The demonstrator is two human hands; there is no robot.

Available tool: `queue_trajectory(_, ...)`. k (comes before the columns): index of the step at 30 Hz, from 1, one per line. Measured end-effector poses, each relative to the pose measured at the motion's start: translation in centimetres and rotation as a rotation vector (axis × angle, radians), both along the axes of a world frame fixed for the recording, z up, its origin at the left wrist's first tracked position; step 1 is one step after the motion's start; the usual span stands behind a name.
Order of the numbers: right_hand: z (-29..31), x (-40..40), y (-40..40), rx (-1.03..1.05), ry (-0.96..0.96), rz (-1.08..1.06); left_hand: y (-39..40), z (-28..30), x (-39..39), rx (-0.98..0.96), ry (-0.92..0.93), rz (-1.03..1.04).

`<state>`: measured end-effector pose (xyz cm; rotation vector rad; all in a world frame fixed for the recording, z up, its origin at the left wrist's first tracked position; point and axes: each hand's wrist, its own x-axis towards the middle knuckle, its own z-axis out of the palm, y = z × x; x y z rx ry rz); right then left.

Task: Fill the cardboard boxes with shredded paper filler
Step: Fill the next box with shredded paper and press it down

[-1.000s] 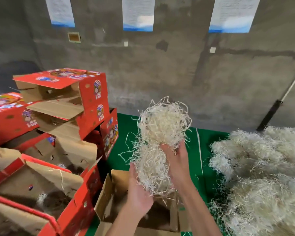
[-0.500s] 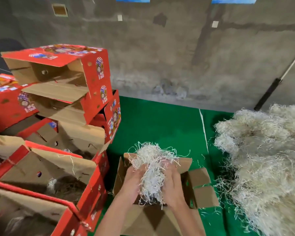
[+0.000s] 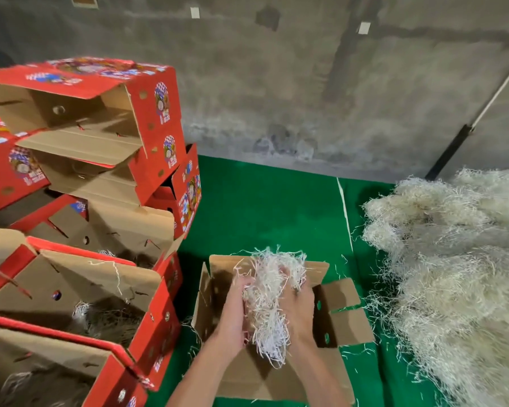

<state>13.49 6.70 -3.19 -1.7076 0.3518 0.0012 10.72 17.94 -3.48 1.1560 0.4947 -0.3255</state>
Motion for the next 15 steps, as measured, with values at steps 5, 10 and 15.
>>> queue_trajectory(5,-1.6,-0.6,0.9,-0.082,-0.154,0.0,-2.1,-0.1,0.3,0.513,-0.185,0.157)
queue_trajectory(10,-1.6,0.3,0.3,-0.054,-0.038,0.123,-1.7,-1.1,1.6,0.387,-0.117,0.129)
queue_trajectory(15,-1.1,2.9,-5.0,-0.147,-0.022,0.034,3.9,0.0,3.7,0.308,-0.107,0.235)
